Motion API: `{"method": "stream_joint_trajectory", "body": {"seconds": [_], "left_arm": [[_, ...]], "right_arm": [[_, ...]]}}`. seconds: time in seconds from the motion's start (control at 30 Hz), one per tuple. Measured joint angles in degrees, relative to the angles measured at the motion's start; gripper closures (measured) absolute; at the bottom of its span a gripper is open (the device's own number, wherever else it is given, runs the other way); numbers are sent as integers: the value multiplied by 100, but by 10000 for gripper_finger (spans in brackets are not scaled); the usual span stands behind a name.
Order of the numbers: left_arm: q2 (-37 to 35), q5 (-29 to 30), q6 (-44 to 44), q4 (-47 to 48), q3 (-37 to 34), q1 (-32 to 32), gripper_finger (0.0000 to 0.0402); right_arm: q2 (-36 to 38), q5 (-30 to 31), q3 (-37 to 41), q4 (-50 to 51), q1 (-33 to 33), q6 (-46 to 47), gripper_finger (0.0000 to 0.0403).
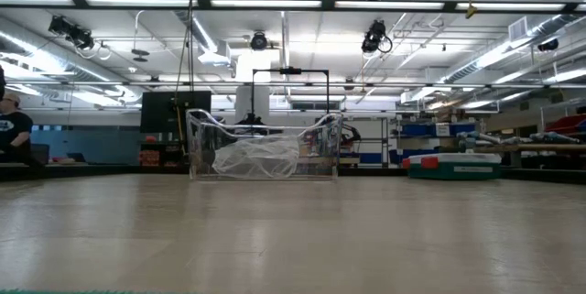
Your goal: Roll bandage
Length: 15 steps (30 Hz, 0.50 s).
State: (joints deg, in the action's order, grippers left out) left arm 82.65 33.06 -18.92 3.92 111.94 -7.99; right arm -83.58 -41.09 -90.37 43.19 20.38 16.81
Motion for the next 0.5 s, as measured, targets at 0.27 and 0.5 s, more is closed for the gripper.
{"method": "stream_joint_trajectory", "body": {"seconds": [0.27,0.5], "left_arm": [[-109,339,-316,-118,2,-244,399],[-155,457,-353,-122,2,-339,399]], "right_arm": [[-1,-441,66,-339,281,468,403],[-1,-870,66,-770,491,1199,403]]}}
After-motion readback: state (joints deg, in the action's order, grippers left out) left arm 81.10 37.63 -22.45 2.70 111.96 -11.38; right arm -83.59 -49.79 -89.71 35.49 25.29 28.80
